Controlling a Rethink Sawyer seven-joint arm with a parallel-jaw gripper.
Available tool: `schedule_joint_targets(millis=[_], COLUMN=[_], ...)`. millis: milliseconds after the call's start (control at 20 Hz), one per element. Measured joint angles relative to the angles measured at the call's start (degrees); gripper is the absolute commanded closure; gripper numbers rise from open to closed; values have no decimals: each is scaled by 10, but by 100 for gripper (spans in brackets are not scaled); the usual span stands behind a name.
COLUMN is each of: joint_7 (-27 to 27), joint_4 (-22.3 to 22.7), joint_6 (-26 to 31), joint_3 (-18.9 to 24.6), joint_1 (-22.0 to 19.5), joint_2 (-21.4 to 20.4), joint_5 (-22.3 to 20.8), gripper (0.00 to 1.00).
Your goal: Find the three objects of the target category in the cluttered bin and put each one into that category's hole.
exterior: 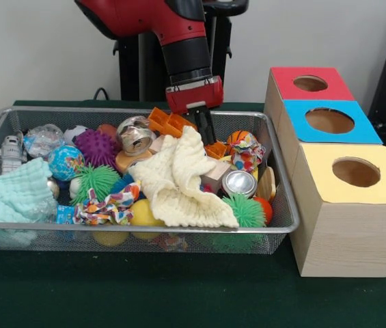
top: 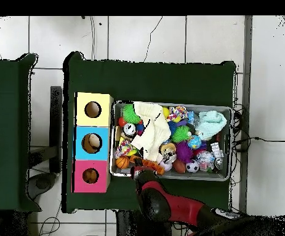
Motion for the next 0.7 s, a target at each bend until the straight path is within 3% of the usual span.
schedule_joint_targets(millis=[500,700], joint_7=[0,0], joint_4=[-28,-45], joint_6=[0,1], joint_3=[9,16], joint_1=[0,-10], joint_2=[27,41], joint_5=[-1,-31], gripper=[100,100])
